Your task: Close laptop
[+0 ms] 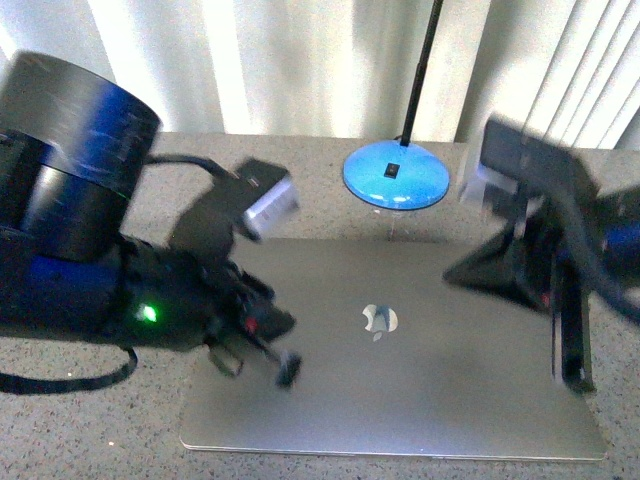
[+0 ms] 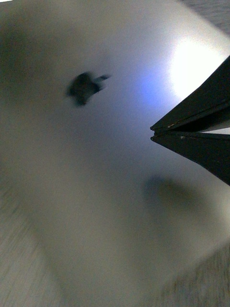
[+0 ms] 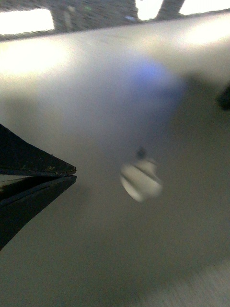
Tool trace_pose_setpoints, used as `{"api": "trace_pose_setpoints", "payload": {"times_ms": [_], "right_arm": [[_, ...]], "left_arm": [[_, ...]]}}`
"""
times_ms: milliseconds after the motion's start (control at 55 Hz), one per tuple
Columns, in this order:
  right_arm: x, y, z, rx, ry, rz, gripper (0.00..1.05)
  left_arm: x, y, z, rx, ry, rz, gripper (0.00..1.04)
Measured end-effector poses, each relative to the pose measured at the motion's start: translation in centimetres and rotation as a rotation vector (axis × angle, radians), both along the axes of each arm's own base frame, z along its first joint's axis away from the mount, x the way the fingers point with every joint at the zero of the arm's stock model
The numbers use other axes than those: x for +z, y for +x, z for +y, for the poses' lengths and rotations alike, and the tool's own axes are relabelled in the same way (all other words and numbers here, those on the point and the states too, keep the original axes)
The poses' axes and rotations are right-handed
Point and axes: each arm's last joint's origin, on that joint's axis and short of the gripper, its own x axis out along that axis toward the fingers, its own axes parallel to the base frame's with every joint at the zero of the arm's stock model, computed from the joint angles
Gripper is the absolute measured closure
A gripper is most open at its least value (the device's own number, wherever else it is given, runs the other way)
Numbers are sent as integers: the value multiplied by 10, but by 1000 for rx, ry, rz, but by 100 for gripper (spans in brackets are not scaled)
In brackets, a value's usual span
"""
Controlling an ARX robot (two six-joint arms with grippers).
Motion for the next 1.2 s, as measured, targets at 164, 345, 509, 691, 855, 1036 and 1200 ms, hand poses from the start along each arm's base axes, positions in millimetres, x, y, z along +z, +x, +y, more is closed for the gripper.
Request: {"api": "trace_pose_setpoints", "payload": {"times_ms": [164, 345, 509, 691, 855, 1036, 1200], "right_arm": [[62, 11, -19, -376, 300, -92, 83], [61, 10, -22, -511, 475, 81, 52], [46, -17, -27, -929, 514, -345, 71], [49, -69, -42, -978, 558, -432, 102], [39, -95, -48, -983, 558, -436, 102], [33, -118, -58, -980, 549, -414, 102], [34, -139, -60, -987, 550, -420, 102]], "left_arm": [[46, 14, 43, 448, -247, -88, 88], [53, 13, 54, 576, -383, -30, 56], [43, -19, 64, 698, -170, -535, 78], [61, -63, 83, 678, -74, -638, 101], [68, -90, 92, 675, -68, -663, 101], [66, -112, 97, 671, -57, -654, 101], [67, -131, 109, 667, -57, -656, 101]]}}
